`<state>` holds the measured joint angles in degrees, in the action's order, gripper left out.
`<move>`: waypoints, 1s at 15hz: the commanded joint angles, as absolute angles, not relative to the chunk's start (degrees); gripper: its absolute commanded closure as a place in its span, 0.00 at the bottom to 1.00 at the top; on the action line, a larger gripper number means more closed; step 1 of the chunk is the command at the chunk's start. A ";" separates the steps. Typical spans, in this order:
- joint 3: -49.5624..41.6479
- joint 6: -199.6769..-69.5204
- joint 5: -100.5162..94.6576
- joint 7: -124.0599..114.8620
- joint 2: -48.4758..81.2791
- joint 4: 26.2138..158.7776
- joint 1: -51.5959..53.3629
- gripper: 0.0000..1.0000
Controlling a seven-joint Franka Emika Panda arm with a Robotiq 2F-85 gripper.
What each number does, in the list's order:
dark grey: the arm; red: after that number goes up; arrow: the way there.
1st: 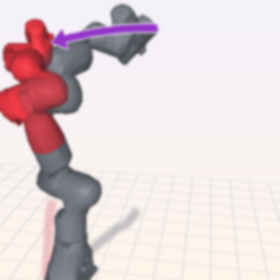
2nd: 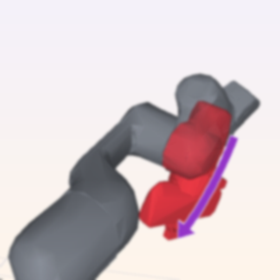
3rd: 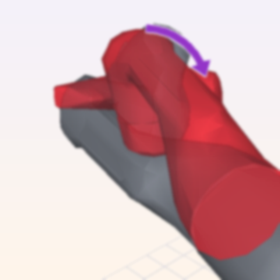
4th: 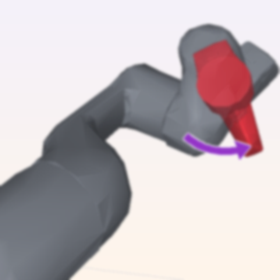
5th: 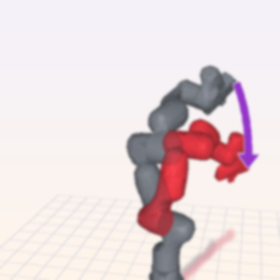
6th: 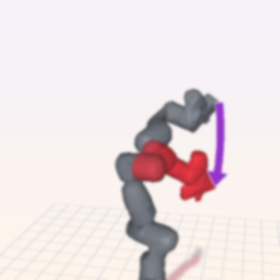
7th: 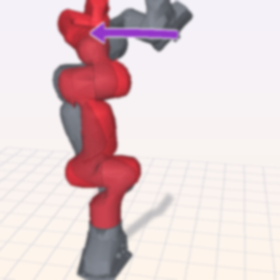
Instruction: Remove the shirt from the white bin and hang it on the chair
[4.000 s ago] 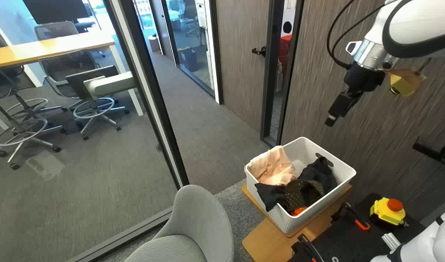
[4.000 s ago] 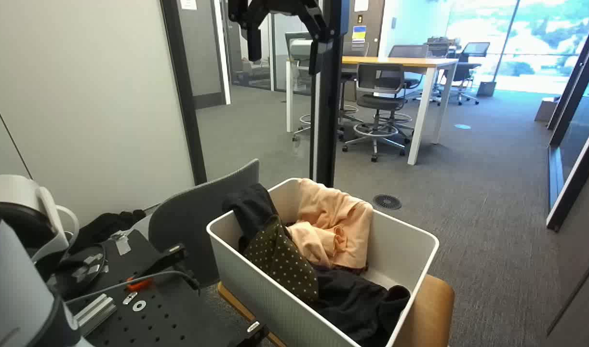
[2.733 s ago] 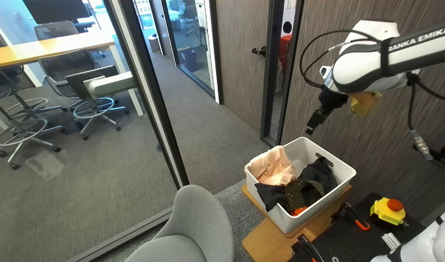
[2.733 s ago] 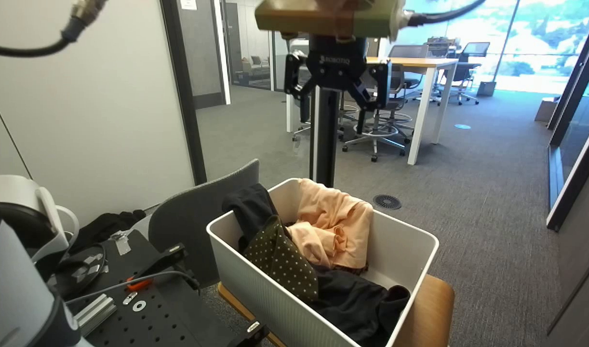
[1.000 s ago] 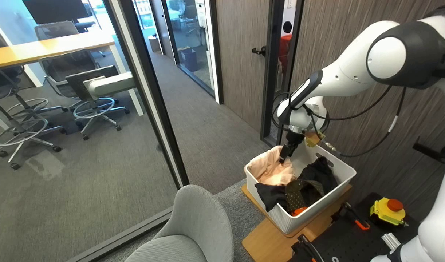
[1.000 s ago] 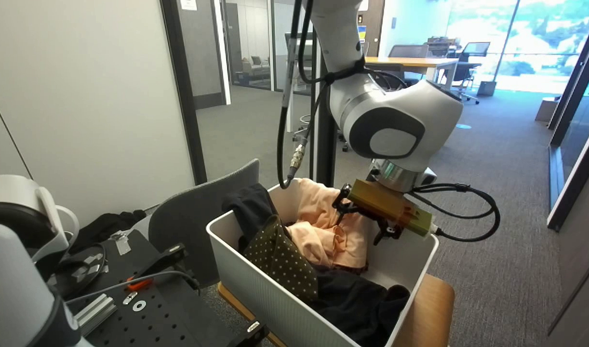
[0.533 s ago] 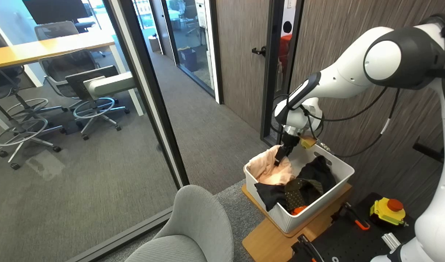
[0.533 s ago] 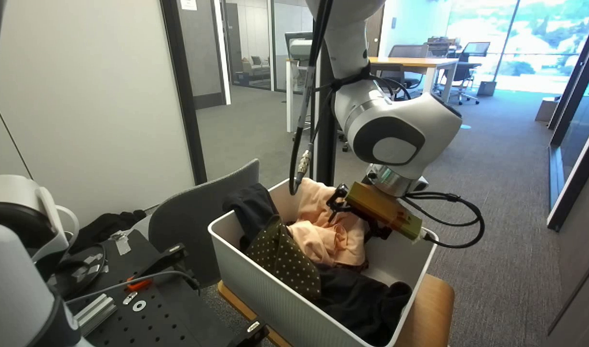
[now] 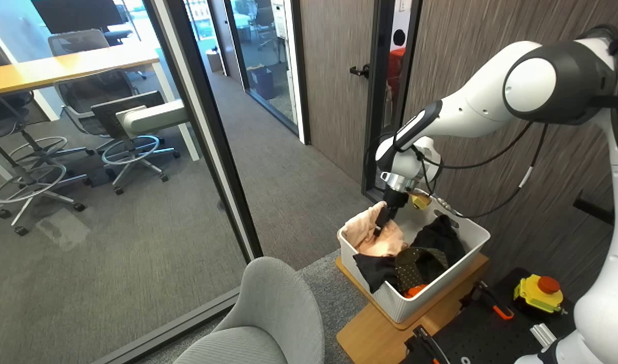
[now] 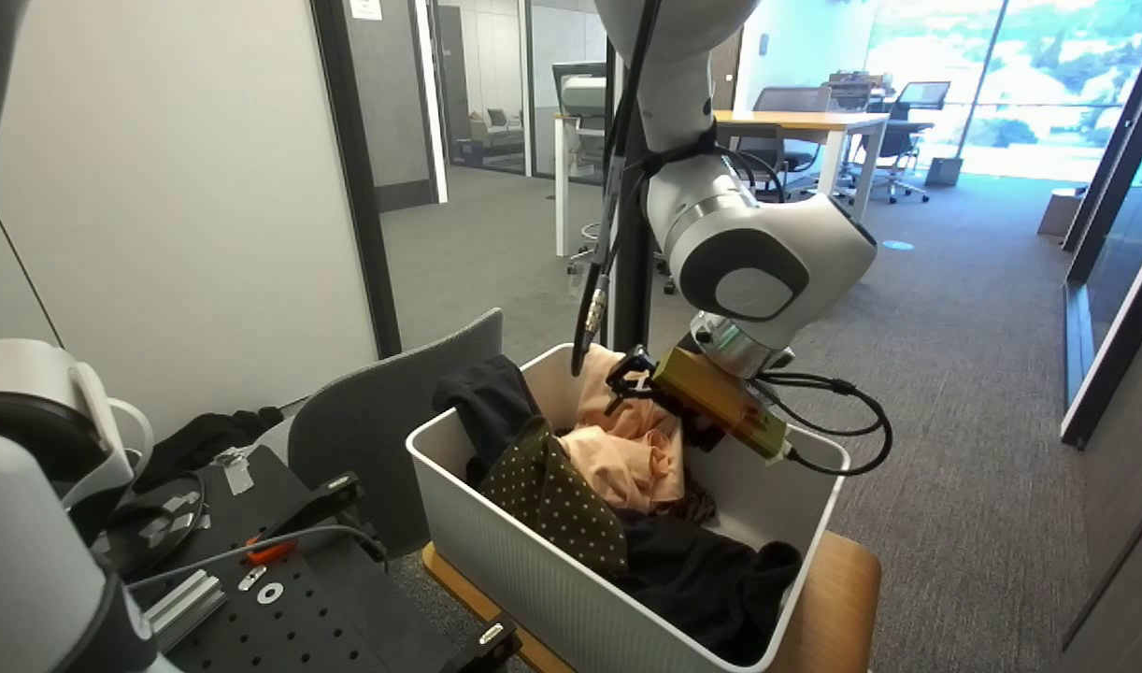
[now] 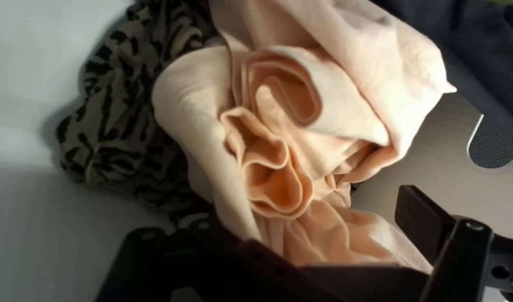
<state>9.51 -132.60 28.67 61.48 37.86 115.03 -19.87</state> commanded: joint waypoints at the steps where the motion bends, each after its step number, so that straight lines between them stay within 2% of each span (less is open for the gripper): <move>1: 10.44 -129.12 30.36 63.97 39.43 112.12 -20.78 0.00; 6: 10.11 -127.30 30.66 64.63 40.19 111.07 -20.69 0.00; 7: 10.09 -127.18 30.70 64.76 40.29 110.94 -20.68 0.25; 8: 10.07 -127.02 30.75 64.91 40.34 110.85 -20.67 0.26; 9: 10.02 -126.88 30.79 64.95 40.37 110.77 -20.63 0.32; 15: 9.90 -126.53 31.07 65.46 40.40 110.50 -20.62 0.80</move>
<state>9.52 -128.35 29.61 63.81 39.33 112.72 -20.16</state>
